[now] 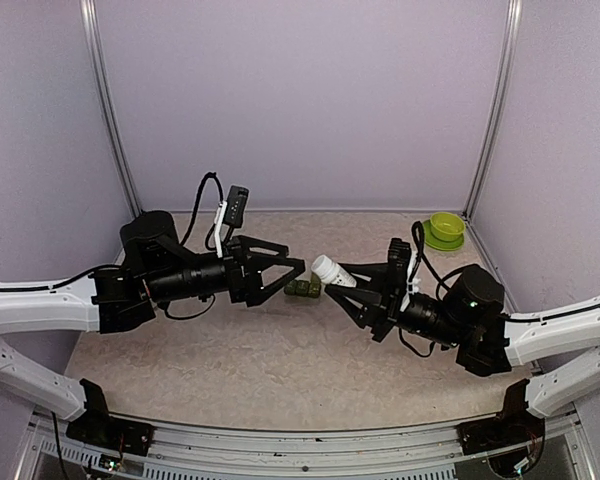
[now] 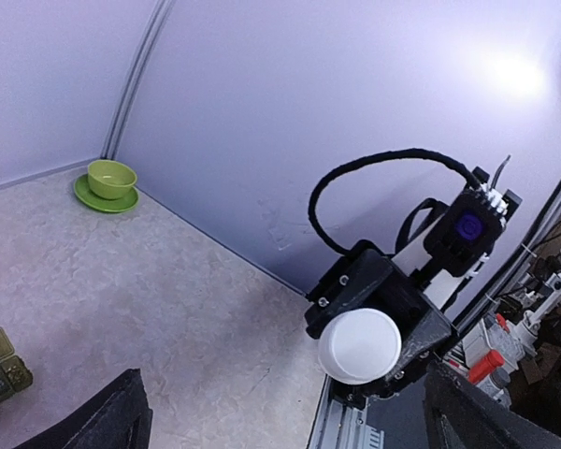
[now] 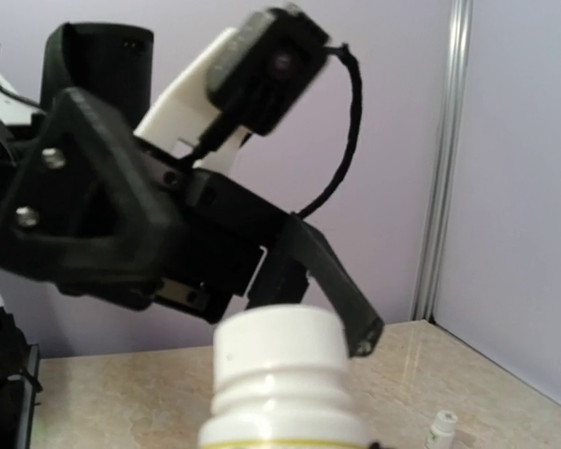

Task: Sort the pills into containers
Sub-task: Screw the lid of the pill bottle onto the pill bottle.

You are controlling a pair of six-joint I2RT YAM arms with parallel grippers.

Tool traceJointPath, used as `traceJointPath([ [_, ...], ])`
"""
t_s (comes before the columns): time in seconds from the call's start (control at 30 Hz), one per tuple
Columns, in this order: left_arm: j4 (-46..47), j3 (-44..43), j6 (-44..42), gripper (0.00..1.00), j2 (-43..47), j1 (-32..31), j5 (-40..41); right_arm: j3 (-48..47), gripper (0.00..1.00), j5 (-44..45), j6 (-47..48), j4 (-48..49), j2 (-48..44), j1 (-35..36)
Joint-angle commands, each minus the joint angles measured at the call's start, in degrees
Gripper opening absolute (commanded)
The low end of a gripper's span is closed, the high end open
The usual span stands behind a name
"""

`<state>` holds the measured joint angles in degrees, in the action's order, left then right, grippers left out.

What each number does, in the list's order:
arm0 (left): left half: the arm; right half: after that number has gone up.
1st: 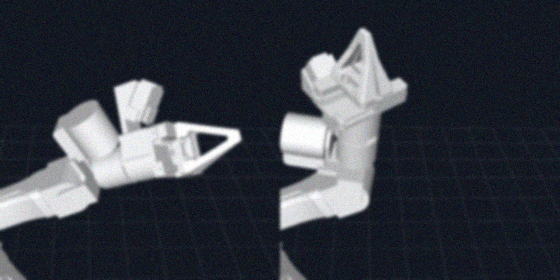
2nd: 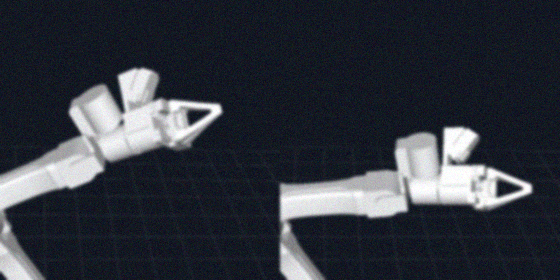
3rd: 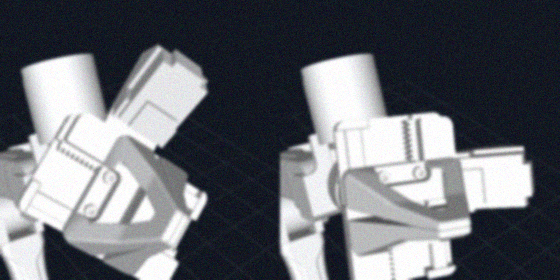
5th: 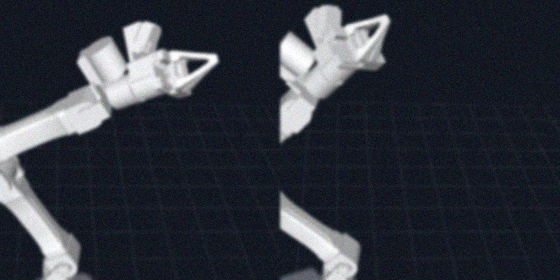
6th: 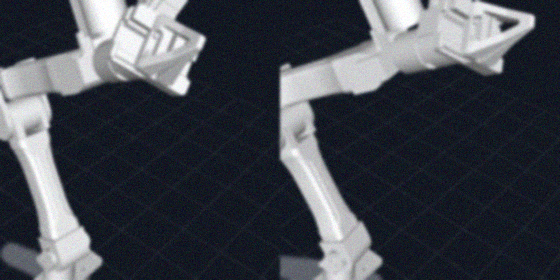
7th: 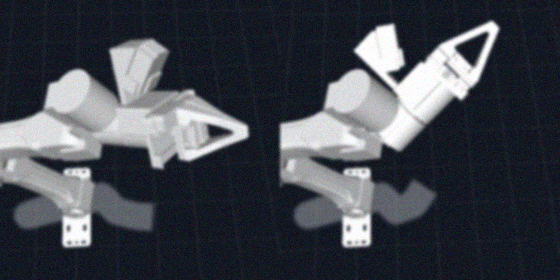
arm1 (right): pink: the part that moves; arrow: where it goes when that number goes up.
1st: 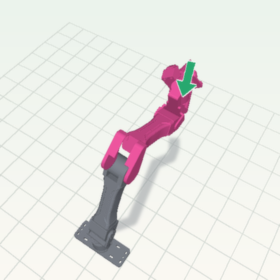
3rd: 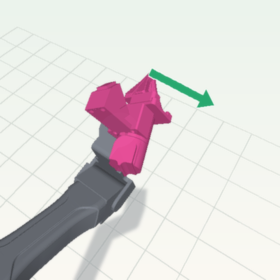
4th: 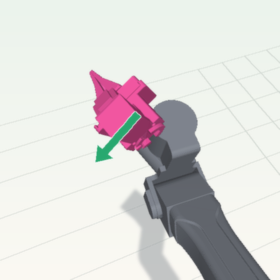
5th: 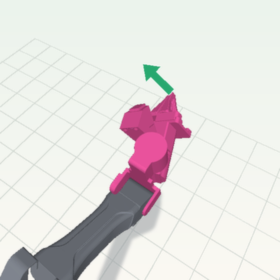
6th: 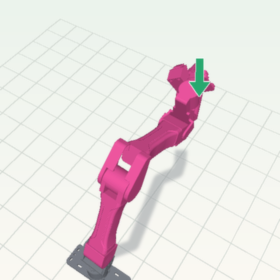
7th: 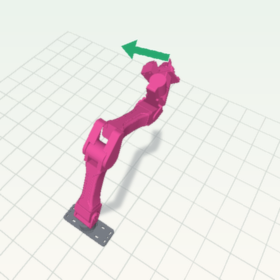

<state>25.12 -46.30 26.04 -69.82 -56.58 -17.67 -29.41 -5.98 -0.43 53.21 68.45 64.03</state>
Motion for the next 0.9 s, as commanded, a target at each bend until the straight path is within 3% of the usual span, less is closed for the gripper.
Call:
traceJointPath([
  [0.0, -8.4, -5.3, 3.1, 0.99, -1.8, 0.4, 4.2, -0.9, 0.27, 3.5, 1.7, -1.7, 0.6, 0.7],
  [0.13, -12.9, -7.5, 7.9, 0.99, -4.1, 0.6, 5.7, -1.6, 0.27, 6.8, 3.9, -3.1, 1.3, 0.8],
  [0.33, -4.0, -4.5, 13.6, 0.99, -5.5, 0.2, 1.4, -4.6, 0.26, 11.5, 5.1, -5.4, 3.7, 1.1],
  [0.87, 1.1, -4.5, 13.6, 0.99, -6.0, -1.3, 0.2, -8.2, 0.26, 14.2, 5.3, -5.9, 9.3, 1.7],
])
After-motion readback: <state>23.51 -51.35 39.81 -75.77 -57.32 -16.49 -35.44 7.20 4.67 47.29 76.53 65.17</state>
